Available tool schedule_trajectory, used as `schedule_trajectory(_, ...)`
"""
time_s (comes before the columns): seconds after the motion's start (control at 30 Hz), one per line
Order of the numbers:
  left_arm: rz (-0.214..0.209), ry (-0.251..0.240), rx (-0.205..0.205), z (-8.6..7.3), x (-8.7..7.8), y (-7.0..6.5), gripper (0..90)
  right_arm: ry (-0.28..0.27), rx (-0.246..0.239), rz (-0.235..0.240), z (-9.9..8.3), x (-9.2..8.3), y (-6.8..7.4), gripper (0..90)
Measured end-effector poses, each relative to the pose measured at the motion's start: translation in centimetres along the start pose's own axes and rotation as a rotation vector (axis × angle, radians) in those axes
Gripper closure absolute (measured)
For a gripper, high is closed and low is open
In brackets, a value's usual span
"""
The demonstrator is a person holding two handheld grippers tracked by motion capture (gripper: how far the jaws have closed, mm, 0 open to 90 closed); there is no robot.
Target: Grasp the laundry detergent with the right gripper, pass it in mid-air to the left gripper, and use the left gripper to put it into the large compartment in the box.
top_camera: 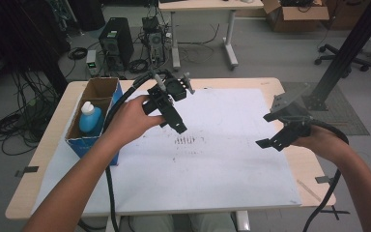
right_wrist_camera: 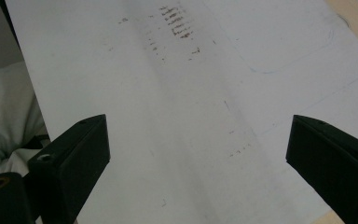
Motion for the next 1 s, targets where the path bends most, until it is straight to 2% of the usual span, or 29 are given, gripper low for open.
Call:
schedule_trajectory(0.13, -0.002, -0.004, 0.000, 0.2, -0.3, 0.2, 6.1, -0.002, -0.001, 0.002, 0.2, 0.0, 0.0, 5.6)
schedule_trajectory(0.27, -0.007, 0.000, 0.031, 0.7, -0.5, 0.3, 6.1, 0.007, -0.001, 0.002, 0.1, 0.2, 0.0, 5.6)
schedule_trajectory(0.5, -0.006, 0.008, 0.051, 1.9, -0.4, 0.3, 6.1, 0.005, 0.002, 0.002, 0.1, 0.1, 0.0, 5.7)
schedule_trajectory(1.0, -0.005, 0.004, 0.048, 2.0, -0.5, 0.6, 6.1, 0.010, 0.002, 0.004, 0.1, 0.2, -0.1, 5.6)
Point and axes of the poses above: each handheld gripper's, and its own axes: x roughly forward along the jaws, z roughly out of its top, y roughly to its left, the point moved 4 cm from there along x, roughly forward along the jaws, and after that the axes turned 7 degrees about y, right-handed, at the moved point
